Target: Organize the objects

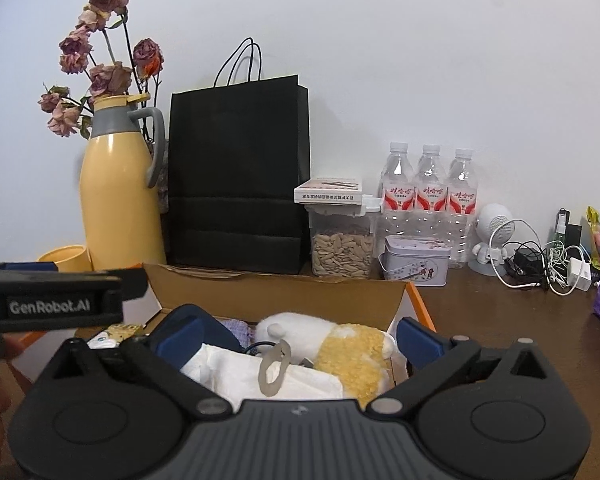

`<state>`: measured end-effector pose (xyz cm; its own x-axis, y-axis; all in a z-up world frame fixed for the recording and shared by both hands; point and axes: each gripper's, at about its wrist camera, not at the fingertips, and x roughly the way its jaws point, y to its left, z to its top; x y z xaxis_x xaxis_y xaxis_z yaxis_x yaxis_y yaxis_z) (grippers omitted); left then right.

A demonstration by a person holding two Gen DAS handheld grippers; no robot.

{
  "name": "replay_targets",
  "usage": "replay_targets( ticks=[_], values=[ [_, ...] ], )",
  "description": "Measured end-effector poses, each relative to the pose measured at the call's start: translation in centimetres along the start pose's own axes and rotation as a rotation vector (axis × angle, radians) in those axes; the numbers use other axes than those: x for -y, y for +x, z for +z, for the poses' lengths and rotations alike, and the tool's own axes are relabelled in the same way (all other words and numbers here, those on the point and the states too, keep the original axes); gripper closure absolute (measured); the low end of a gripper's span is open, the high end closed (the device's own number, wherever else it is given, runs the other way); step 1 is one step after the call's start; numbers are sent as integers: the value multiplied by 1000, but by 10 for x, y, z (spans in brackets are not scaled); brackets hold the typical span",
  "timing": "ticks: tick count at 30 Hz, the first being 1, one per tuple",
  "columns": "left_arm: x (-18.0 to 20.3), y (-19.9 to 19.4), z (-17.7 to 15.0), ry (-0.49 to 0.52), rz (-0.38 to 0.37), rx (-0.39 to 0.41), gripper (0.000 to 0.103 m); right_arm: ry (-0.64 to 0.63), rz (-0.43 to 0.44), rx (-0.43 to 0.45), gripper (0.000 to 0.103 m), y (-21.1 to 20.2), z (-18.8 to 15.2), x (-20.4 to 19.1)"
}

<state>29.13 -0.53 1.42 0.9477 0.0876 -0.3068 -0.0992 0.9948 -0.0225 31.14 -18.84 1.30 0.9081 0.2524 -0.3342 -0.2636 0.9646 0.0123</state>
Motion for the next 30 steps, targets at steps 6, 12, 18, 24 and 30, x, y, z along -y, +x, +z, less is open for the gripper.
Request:
replay_targets(
  ticks=[6,12,18,24,30],
  values=[
    [-8,-35,3,-21,-29,9,0,-7,-1,-10,0,-27,2,-3],
    [-19,-73,-7,-21,-65,-19,0,-20,-9,-27,0,-65,-2,-6],
    [-31,-110,-23,-47,-48,-85,0,-20,-6,-64,0,-103,-14,-11],
    [-37,-146,-36,-30,-35,-125,0,-35,10,-97,0,-141,-28,-20],
    [-39,-173,-48,-3,-25,-154,0,-30,16,-110,0,-170,-38,-24]
  ],
)
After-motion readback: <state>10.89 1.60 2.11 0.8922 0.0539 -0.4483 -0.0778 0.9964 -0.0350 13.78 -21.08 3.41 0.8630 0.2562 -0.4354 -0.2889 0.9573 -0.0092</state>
